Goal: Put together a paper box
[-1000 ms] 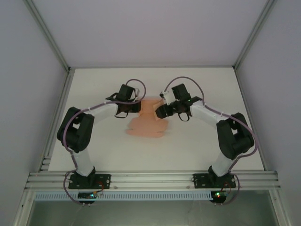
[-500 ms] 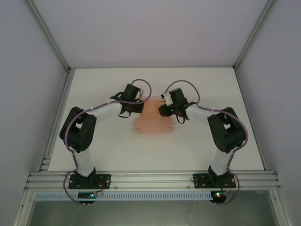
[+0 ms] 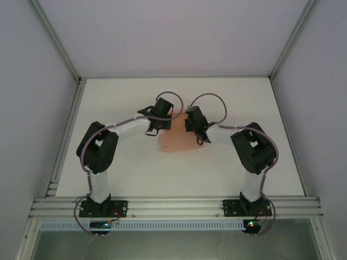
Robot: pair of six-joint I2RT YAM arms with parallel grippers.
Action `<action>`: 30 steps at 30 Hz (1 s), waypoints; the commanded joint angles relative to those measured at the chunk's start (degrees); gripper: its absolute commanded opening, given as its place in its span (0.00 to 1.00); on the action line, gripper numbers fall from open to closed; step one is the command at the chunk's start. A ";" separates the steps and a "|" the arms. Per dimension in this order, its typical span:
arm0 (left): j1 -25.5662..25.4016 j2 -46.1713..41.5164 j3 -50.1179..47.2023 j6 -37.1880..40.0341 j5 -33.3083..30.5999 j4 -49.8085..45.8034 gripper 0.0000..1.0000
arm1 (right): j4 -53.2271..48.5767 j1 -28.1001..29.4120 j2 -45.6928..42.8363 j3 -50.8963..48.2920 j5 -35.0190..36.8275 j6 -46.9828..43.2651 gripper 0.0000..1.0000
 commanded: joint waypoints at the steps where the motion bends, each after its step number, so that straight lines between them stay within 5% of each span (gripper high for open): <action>1: -1.19 2.53 1.12 -6.52 -9.33 -11.40 0.00 | -13.34 -0.39 3.75 3.49 13.89 13.89 0.05; 8: -0.48 4.34 0.07 -15.64 -14.47 -16.21 0.00 | -28.33 -1.48 5.45 7.06 27.04 28.99 0.00; 13: -0.81 4.76 -0.53 -7.22 -7.72 -10.66 0.00 | -15.98 -2.97 5.06 3.40 19.00 19.10 0.01; 18: -1.13 3.93 -2.04 -2.07 -3.12 -6.16 0.00 | 1.78 -5.60 1.17 -3.94 4.31 9.55 0.32; 21: -1.10 3.93 -2.04 0.11 -2.95 -5.90 0.00 | 7.80 -6.22 -0.69 -5.90 -0.14 3.68 0.37; 30: -1.27 4.63 -1.31 2.02 -3.04 -6.93 0.00 | 13.63 -7.01 -2.36 -7.08 -4.56 0.00 0.34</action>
